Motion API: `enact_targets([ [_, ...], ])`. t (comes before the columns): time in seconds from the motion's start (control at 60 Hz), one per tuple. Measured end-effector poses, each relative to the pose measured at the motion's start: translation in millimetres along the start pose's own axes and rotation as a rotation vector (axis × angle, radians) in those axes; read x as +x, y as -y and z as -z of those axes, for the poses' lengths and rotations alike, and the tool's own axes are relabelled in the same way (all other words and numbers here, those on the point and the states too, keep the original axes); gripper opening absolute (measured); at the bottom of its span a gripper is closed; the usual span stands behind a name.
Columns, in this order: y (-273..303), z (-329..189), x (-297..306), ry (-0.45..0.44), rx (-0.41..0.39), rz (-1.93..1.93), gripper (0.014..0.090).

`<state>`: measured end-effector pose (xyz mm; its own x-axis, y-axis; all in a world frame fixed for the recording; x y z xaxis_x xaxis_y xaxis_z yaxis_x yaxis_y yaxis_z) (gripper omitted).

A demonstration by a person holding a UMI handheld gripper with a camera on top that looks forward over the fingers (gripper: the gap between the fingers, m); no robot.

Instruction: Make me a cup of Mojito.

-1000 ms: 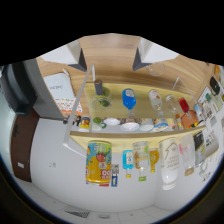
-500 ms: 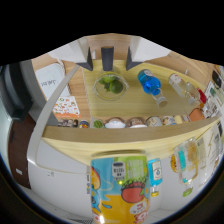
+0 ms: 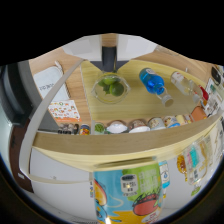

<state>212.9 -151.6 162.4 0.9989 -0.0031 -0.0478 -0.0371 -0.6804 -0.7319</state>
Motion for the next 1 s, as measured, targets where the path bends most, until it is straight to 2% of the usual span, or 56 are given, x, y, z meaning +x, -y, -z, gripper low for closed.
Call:
enact_targets([
  [0.15, 3, 10, 0, -0.02, 0.032, 0.008, 0.0161],
  [0.383, 7, 58, -16, -0.017, 0.114, -0.016, 0.0159],
  [0.7, -67, 73, -63, -0.003, 0.065, -0.047, 0.0158],
  [0.867, -79, 71, -83, -0.061, 0.077, 0.025, 0.0158],
  [1.0, -69, 70, -87, -0.175, 0.126, 0.25, 0.0158],
])
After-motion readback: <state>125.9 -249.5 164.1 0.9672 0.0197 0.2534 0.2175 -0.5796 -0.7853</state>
